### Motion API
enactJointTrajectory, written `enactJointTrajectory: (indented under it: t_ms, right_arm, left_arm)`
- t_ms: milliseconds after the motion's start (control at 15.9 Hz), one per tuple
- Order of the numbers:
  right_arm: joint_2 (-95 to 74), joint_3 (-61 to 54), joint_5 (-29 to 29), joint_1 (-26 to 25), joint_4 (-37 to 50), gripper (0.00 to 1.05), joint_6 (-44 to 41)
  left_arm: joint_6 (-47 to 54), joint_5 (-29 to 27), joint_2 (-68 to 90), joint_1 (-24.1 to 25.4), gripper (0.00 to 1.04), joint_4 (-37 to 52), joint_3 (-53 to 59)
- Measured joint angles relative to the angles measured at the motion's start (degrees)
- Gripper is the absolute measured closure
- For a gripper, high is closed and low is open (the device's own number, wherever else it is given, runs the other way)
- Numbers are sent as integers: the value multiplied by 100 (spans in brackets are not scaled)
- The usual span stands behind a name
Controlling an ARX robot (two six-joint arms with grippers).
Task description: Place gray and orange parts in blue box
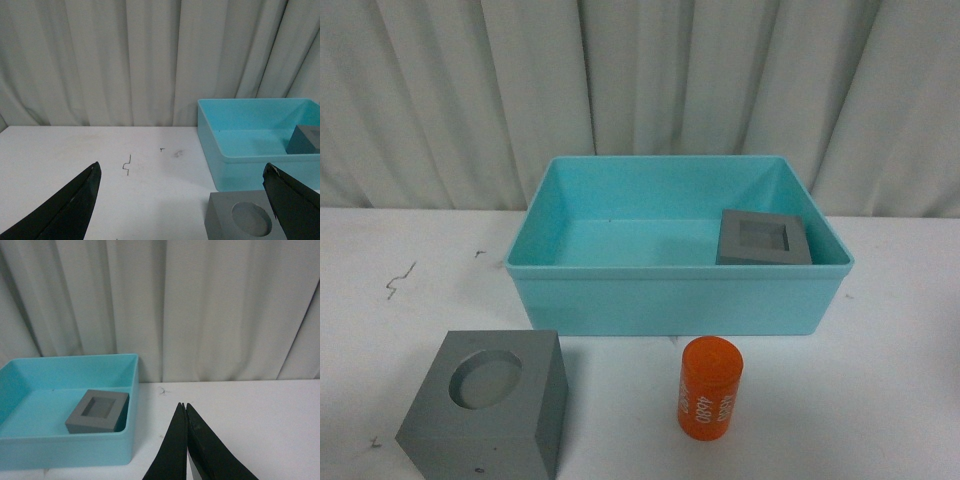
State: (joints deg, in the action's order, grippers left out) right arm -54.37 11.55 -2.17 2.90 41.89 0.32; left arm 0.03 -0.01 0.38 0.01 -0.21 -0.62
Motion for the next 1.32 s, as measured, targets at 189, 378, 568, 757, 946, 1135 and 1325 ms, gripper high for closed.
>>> enactJointTrajectory:
  t_ms: [189, 378, 568, 757, 946, 1135, 1325]
  right_arm:
    - [540, -304, 173, -326, -133, 103, 2]
    - [1060, -586, 205, -291, -439, 103, 0]
    - [1729, -809, 205, -291, -874, 103, 0]
    - [2149, -1088, 203, -291, -951, 103, 2]
    - [2839, -1088, 205, -291, -1561, 103, -2]
    - [3560, -1088, 205, -291, -2288, 103, -2]
    - [3901, -1088, 205, -291, -2643, 103, -2]
  left_arm:
    - [0, 2, 0, 0, 7, 0, 0]
    - [0, 0, 0, 0, 7, 0, 0]
    - [-2, 0, 0, 0, 7, 0, 0]
    - [-2, 2, 0, 0, 7, 0, 0]
    - [-2, 0, 0, 0, 7, 0, 0]
    - [0, 0, 0, 0, 7, 0, 0]
    - [0, 0, 0, 0, 7, 2, 0]
